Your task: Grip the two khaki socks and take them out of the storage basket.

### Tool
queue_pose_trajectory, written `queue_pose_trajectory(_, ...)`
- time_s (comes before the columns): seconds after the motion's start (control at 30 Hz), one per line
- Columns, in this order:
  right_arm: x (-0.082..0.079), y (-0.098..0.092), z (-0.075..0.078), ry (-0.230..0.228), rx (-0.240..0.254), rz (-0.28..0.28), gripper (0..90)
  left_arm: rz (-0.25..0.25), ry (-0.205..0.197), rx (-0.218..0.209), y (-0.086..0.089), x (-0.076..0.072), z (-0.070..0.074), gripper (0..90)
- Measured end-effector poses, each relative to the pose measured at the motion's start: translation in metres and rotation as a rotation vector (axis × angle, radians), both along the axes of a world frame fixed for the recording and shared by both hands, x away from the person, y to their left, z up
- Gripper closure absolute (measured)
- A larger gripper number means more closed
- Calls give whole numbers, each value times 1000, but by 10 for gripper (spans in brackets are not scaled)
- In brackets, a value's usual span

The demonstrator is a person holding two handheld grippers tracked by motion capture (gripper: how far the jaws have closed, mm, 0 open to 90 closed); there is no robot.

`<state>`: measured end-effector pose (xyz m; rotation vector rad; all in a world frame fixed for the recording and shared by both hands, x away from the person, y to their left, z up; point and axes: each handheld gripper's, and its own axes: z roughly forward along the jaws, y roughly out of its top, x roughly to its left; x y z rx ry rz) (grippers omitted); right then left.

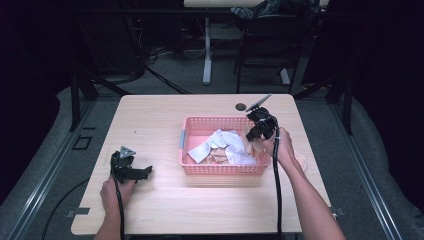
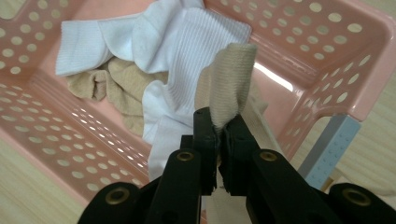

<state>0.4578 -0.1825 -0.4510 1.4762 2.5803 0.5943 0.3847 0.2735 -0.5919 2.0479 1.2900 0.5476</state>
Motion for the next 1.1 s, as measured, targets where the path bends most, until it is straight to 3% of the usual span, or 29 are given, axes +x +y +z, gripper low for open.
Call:
queue_pose_trajectory(0.63,-2,-10,38,-53,29,8,855,-1,0,0,0,0,0,4)
queue_pose_trajectory(0.73,-2,-10,43,-65,63,-5,855,-1,0,0,0,0,0,4)
queue_pose_trajectory(1.1,-2,-16,64,-96,51,-7,854,-3,-12,7,-1,0,0,3)
